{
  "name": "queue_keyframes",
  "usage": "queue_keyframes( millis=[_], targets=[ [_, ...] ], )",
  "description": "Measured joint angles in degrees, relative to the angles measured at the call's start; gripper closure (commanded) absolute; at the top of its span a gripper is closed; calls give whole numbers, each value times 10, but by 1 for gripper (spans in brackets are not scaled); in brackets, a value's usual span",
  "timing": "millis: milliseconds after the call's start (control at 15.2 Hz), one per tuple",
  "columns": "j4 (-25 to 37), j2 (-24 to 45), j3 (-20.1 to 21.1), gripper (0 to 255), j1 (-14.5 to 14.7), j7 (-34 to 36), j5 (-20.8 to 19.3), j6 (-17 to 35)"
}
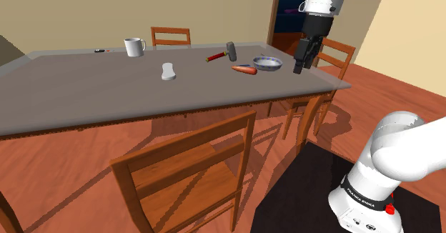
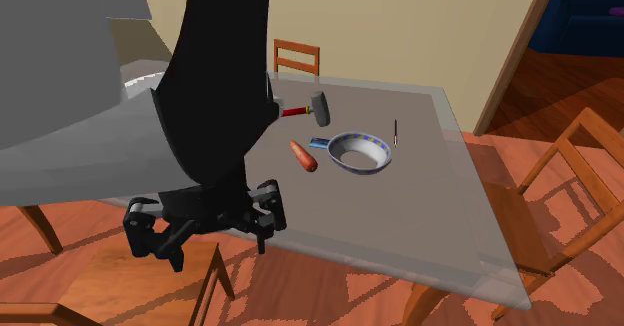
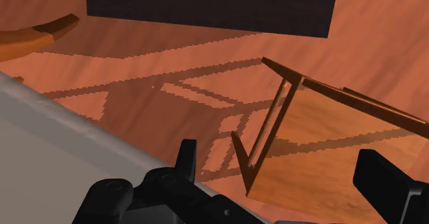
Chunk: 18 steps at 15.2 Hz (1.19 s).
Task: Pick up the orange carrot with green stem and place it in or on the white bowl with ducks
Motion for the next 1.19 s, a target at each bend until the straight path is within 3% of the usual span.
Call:
queue_keyframes(
  millis=[198,594,1188],
  targets=[
    [10,24,-6,0,-1,-9,-6,13],
    [61,140,-37,0,-4,-58,-29,70],
    [202,339,-74,0,-8,-127,-37,118]
  ],
)
